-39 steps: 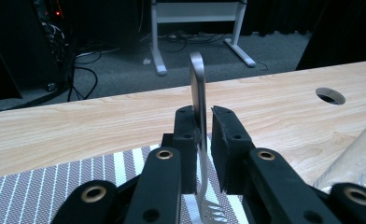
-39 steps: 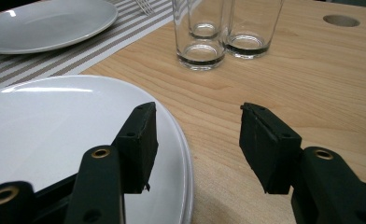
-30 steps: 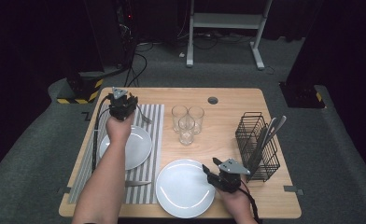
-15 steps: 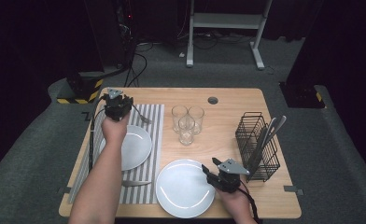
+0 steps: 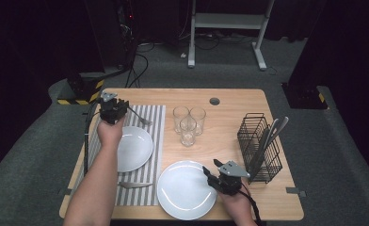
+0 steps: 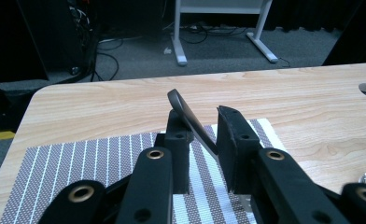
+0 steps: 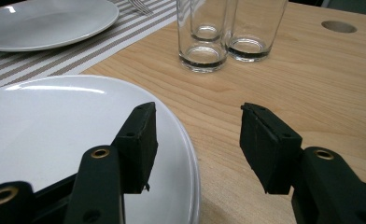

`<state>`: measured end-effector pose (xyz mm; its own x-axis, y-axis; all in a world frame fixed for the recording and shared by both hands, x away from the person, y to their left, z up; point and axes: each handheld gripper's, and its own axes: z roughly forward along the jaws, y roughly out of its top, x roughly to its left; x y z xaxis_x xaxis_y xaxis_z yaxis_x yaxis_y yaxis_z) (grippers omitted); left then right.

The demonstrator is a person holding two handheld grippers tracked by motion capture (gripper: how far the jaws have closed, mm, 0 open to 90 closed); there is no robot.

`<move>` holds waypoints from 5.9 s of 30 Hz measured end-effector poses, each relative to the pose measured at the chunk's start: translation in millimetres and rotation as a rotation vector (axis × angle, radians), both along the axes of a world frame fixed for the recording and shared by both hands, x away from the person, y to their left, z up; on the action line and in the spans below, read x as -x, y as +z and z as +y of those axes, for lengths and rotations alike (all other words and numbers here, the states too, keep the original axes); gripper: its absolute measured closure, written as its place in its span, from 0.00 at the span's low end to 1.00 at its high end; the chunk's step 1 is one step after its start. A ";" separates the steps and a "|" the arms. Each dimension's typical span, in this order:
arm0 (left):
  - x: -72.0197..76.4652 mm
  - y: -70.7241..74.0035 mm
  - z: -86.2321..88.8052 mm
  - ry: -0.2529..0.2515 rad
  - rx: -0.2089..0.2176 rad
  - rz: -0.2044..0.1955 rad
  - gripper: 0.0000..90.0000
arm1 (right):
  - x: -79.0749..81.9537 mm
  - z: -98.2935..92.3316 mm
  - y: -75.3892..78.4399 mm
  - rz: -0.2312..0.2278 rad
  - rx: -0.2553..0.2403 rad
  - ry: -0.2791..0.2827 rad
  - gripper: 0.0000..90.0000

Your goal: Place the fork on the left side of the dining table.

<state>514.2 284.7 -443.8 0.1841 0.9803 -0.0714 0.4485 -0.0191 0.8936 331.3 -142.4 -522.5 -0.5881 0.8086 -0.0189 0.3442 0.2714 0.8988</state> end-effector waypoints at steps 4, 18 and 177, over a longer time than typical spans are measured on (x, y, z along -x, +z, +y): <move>-0.8 -3.8 5.1 0.001 0.018 0.000 0.82 | 0.4 0.4 -0.5 -0.002 0.004 -0.002 0.51; -2.5 -15.5 17.9 -0.005 0.049 -0.007 0.79 | 4.1 3.9 -4.1 0.004 0.027 0.000 0.51; -27.2 -61.1 58.2 0.050 0.046 0.199 0.38 | 6.1 18.6 -7.4 -0.012 0.127 -0.003 0.52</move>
